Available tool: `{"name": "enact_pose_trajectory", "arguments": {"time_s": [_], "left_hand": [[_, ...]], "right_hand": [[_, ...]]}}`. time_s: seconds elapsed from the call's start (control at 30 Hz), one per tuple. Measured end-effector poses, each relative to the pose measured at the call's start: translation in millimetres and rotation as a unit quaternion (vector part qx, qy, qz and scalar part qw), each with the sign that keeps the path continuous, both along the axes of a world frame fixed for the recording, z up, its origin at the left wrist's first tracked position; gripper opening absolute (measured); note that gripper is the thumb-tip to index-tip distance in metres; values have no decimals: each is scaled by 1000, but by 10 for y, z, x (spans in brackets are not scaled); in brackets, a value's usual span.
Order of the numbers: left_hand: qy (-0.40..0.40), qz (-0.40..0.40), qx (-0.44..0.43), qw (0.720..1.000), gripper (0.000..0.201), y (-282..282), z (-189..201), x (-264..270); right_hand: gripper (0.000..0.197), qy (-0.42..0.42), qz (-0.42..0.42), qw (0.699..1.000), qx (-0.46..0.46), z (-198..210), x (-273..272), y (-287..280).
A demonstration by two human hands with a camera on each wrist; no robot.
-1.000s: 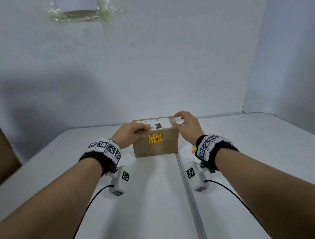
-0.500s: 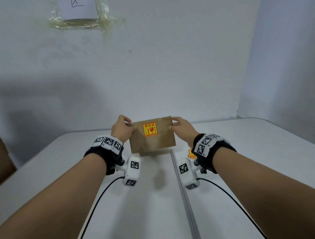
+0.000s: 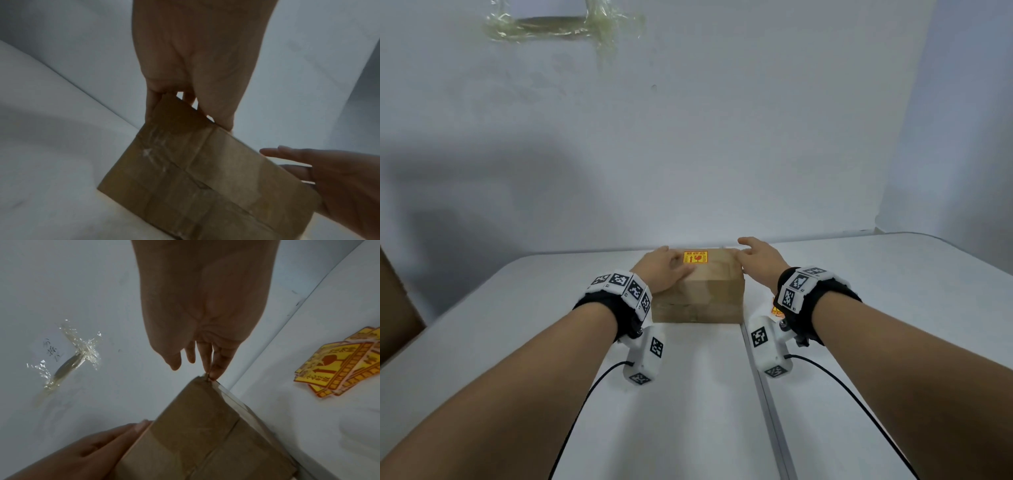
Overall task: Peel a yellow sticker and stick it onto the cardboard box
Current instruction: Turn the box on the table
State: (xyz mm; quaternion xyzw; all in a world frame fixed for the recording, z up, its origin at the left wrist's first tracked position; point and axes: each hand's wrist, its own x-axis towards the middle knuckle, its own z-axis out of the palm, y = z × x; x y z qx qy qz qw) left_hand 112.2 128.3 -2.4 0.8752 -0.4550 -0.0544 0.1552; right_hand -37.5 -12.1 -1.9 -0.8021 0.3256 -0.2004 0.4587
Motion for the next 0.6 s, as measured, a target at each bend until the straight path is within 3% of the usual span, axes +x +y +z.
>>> {"name": "enact_pose_trajectory", "arguments": {"time_s": [0.17, 0.3, 0.47, 0.6], "left_hand": [[-29, -51, 42, 997, 85, -24, -35, 76], [-48, -43, 60, 996, 94, -128, -69, 137], [-43, -7, 2, 999, 50, -313, -108, 207], [-50, 23, -29, 998, 34, -418, -110, 229]], "right_hand": [[47, -1, -39, 999, -32, -91, 42, -46], [43, -19, -57, 997, -45, -113, 105, -106], [40, -15, -70, 995, -64, -116, 179, -186], [39, -1, -69, 994, -89, -77, 260, -208]]}}
